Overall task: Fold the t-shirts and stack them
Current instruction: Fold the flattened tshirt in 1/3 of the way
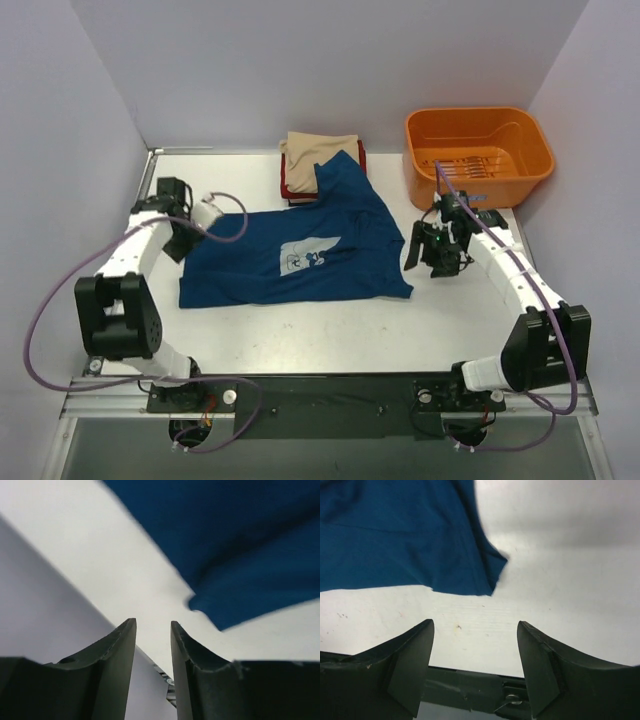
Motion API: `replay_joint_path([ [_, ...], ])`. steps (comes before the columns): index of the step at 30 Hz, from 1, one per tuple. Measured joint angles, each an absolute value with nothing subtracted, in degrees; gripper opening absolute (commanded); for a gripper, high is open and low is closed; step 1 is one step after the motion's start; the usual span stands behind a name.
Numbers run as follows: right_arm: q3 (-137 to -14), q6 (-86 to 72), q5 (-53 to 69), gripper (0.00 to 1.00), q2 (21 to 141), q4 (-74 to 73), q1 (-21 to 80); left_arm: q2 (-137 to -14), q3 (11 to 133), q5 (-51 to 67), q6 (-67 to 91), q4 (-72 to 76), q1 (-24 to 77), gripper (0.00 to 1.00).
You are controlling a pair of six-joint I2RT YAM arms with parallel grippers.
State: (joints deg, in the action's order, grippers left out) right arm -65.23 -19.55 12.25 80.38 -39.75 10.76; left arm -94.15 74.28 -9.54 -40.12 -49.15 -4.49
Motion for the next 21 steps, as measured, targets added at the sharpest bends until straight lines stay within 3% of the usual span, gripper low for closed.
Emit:
replay_joint_path([
  [3,-56.2,-21.0,16.9,0.61,78.4,-36.8,6.3,-84.9,62.3,-6.7,-46.4,-49.6,2.0,0.68],
  [5,-52.2,-21.7,19.0,0.61,78.2,-34.9,4.3,-80.0,55.5,-5.2,-50.3,-49.4,6.4,0.74],
  [15,-46.1,-25.4,26.4,0.59,84.9,-22.5,3.6,-84.8,46.5,-6.2,-57.4,-38.7,7.1,0.77],
  [17,-45.1,-25.6,26.7,0.52,87.1,-21.1,3.3,-86.1,45.7,-6.5,-57.6,-36.2,7.1,0.72],
  [19,-44.3,-25.7,27.4,0.36,89.1,-20.1,3.0,-86.2,45.4,-7.3,-57.8,-35.0,7.2,0.48],
  [21,-44.2,-26.1,28.6,0.15,89.9,-19.5,2.9,-86.3,44.8,-7.9,-57.6,-33.5,7.2,0.13],
])
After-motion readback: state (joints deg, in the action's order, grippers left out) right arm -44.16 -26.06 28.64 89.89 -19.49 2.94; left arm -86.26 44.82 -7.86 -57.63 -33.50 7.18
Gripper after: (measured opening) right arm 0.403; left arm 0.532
